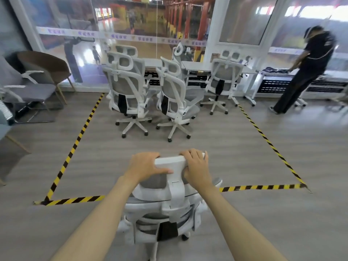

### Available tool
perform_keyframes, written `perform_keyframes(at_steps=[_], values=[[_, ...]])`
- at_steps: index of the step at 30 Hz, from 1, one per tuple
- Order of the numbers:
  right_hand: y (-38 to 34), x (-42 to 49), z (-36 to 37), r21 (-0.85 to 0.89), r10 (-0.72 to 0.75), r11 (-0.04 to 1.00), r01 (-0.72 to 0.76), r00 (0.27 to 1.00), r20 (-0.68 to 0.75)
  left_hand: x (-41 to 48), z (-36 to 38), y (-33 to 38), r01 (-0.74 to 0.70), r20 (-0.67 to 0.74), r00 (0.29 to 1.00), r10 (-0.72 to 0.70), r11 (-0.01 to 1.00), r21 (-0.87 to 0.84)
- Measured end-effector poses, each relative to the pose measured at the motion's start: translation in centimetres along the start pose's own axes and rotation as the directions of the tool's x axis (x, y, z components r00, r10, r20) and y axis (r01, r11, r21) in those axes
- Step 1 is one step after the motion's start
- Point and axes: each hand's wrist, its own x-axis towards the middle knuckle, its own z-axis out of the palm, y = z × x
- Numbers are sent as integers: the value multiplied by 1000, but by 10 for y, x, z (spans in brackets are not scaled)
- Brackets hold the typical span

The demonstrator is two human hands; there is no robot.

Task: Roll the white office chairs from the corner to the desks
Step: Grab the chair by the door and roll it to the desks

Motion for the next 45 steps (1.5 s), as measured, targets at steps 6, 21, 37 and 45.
perform_keyframes(at_steps=[6, 21, 37, 45], values=[[62, 29, 0, -38, 151, 986, -160, 973, -176, 82, 22, 44, -101, 6, 995, 101, 993, -56], [280, 154, -13, -149, 157, 974, -171, 982, -107, 317, 74, 154, -157, -2, 988, 157, 986, -58], [521, 327, -14, -134, 163, 976, -170, 985, -65, 581, 127, 271, -50, 7, 999, 51, 988, -147], [628, 436, -7, -194, 241, 952, -236, 971, 1, 742, 165, 301, -151, -54, 987, 150, 988, -20]])
